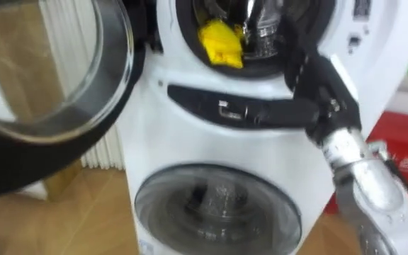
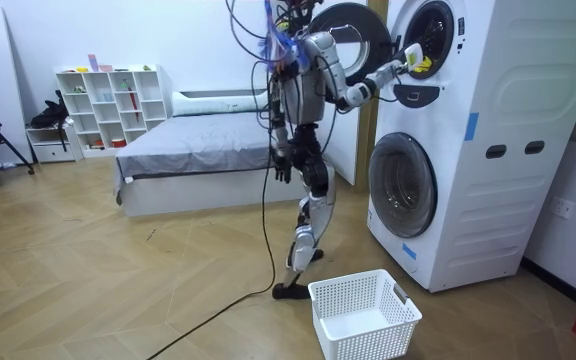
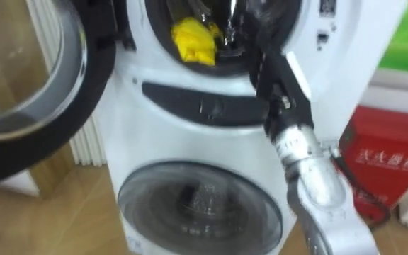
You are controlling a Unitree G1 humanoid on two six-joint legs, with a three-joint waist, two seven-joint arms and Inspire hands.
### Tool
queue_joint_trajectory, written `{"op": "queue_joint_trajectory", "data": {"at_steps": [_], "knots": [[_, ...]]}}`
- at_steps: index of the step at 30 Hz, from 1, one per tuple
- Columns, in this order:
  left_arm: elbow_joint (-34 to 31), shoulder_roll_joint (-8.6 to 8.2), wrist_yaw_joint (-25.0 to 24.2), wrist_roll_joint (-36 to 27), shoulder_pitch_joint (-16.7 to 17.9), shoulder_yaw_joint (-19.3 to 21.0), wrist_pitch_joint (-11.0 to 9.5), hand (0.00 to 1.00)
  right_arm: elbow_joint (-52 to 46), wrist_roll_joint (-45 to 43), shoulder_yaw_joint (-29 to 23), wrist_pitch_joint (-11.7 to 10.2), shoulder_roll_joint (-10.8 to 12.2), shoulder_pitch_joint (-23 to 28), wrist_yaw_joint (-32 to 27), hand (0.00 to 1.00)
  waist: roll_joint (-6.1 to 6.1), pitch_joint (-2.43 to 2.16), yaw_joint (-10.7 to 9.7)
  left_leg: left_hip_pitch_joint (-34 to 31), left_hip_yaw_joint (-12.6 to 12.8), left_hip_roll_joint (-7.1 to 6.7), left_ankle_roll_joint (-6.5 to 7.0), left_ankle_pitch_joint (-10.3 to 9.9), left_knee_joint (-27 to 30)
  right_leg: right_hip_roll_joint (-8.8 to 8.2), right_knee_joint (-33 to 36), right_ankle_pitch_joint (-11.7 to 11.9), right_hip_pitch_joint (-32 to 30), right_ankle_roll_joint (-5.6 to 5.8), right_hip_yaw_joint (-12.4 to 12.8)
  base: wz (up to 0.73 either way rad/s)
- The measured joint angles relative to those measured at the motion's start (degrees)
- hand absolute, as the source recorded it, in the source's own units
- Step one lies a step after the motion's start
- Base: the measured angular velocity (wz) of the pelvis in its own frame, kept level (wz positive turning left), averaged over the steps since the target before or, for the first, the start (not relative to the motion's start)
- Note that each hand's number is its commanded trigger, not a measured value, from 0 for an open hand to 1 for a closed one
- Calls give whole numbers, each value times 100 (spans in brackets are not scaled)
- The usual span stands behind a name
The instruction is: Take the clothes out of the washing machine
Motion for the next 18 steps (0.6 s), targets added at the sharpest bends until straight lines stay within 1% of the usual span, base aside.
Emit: {"op": "queue_joint_trajectory", "data": {"at_steps": [1,2,3,4,5,6,7,8,9,10,11,12,13,14,15,16,17,18], "knots": [[-53,3,0,-1,-12,4,1,0,-29,-2,-1,0,-3,-4,-18,0,9,7,-25,-1,1,-24,10,-34,11,-22,14,-9,8,19,-6,16],[-64,23,-2,-2,-113,4,0,0,-41,3,0,0,-5,-52,-34,0,10,31,-60,18,11,-93,47,-81,16,-82,49,-43,47,78,-26,13],[-50,30,-4,2,-182,3,18,0,-42,-5,-4,0,-6,-63,-47,0,14,60,-72,37,29,-118,61,-107,19,-119,95,-61,56,110,-39,14],[-44,33,-8,-12,-275,-8,61,0,-40,-5,-1,8,-6,-53,-86,0,24,86,-80,99,89,-205,105,-175,14,-197,220,-105,67,187,-53,13],[-49,31,-35,-55,-349,-20,95,0,-41,-1,3,8,-10,-53,-87,0,16,102,-103,162,155,-290,182,-231,-5,-317,436,-176,52,311,-76,15],[-50,27,-59,-54,-384,-24,106,0,-42,-4,-3,8,-23,-53,-91,0,20,99,-117,175,174,-325,221,-266,-6,-381,608,-211,2,372,-104,25],[-55,26,-86,-60,-486,-55,111,0,-59,-25,-6,8,-75,-57,-127,0,22,98,-128,194,166,-405,295,-336,-3,-538,1111,-255,-171,451,-186,37],[-61,35,-85,-60,-600,-71,119,0,-84,-57,-7,7,-120,-65,-186,0,21,101,-159,196,154,-476,341,-412,0,-685,1647,-251,-368,462,-220,49],[-75,45,-80,-65,-691,-85,128,0,-85,-119,-5,6,-131,-91,-219,0,-7,104,-204,245,107,-546,408,-478,3,-861,2164,-194,-543,541,-230,41],[-82,45,-76,-70,-721,-104,134,0,-85,-204,-4,5,-129,-94,-221,0,-9,109,-204,289,106,-593,447,-517,-2,-940,2388,-119,-620,590,-214,38],[-97,50,-52,-72,-746,-140,134,0,-70,-288,-8,5,-128,-75,-234,0,4,113,-223,437,65,-658,507,-576,-30,-1017,2747,103,-698,599,-191,40],[-102,69,8,-48,-763,-222,139,0,-28,-242,-36,4,-130,-7,-239,0,57,138,-263,640,-131,-692,540,-596,-139,-1007,3045,441,-772,560,-177,48],[-104,79,46,-34,-771,-275,141,0,3,-247,-67,4,-127,44,-237,0,120,146,-274,706,-226,-672,557,-607,-181,-954,3154,473,-819,514,-151,42],[-110,134,90,-44,-836,-362,134,0,65,-215,-134,11,-130,115,-231,0,125,128,-251,817,-330,-625,565,-613,-305,-837,3185,217,-1048,509,-23,33],[-95,198,103,-43,-873,-397,95,0,85,-199,-179,23,-130,116,-230,0,146,140,-222,866,-409,-550,565,-613,-381,-648,3016,-42,-1362,475,110,24],[-87,231,120,-42,-879,-413,78,0,79,-201,-214,15,-131,115,-227,0,153,139,-229,885,-475,-526,564,-613,-402,-568,2832,-78,-1519,441,130,23],[-82,275,157,-42,-884,-408,74,0,78,-269,-248,8,-139,115,-250,0,148,133,-239,917,-516,-491,561,-615,-402,-406,2203,-64,-1741,382,135,13],[-84,288,162,-42,-881,-406,74,0,76,-332,-244,8,-145,115,-275,0,137,126,-231,942,-480,-485,561,-615,-403,-355,1787,13,-1783,318,138,17]]}}
